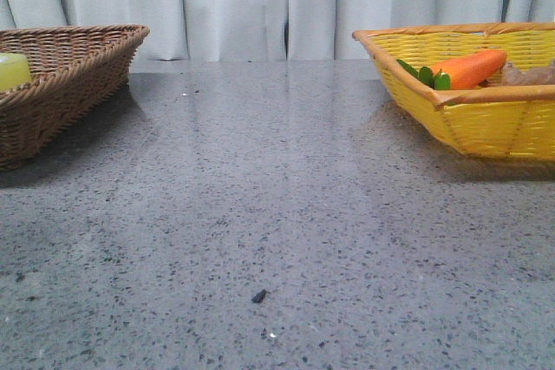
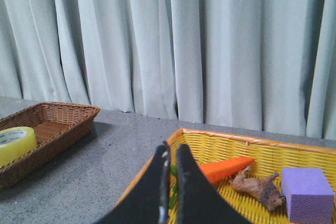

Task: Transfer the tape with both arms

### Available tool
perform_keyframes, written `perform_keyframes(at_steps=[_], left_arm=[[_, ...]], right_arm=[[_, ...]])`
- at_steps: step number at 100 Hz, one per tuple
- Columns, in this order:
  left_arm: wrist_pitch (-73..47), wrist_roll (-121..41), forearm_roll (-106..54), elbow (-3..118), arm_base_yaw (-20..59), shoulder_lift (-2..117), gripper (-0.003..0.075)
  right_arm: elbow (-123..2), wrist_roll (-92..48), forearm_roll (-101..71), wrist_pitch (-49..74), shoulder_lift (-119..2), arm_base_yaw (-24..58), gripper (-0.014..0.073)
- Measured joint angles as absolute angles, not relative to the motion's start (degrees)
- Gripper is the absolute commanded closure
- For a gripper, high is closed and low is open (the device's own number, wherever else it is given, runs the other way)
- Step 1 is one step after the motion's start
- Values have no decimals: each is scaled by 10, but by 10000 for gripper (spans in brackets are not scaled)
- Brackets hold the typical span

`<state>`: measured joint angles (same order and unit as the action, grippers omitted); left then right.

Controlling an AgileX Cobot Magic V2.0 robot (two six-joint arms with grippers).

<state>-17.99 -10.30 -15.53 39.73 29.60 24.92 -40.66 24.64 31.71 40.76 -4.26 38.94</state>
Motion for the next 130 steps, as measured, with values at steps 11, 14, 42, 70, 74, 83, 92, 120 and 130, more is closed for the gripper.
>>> perform_keyframes(at_steps=[11,14,42,70,74,83,92,120,130], left_arm=[[-142,-103,-156,302,297,136,741],[-140,-99,-156,284,297,110,741],[-137,-89,-179,207,297,68,741],[-131,-89,-186,182,297,68,741],[-131,-89,-186,178,297,68,741],[-124,-89,-170,174,297,68,741],[-102,-89,-97,163,296,68,741],[-80,-79,-41,4,170,43,741],[-107,-78,-37,-2,126,8,741]], right_arm=[[-404,246,319,408,-34,389,660],[-403,246,319,406,-34,389,660],[-399,246,321,406,-33,389,660],[-399,246,321,406,-33,389,660],[-399,246,321,406,-33,389,660],[-399,246,321,406,-33,389,660],[-399,246,321,406,-33,389,660],[-399,246,321,406,-33,389,660],[-399,246,321,406,-33,388,660]])
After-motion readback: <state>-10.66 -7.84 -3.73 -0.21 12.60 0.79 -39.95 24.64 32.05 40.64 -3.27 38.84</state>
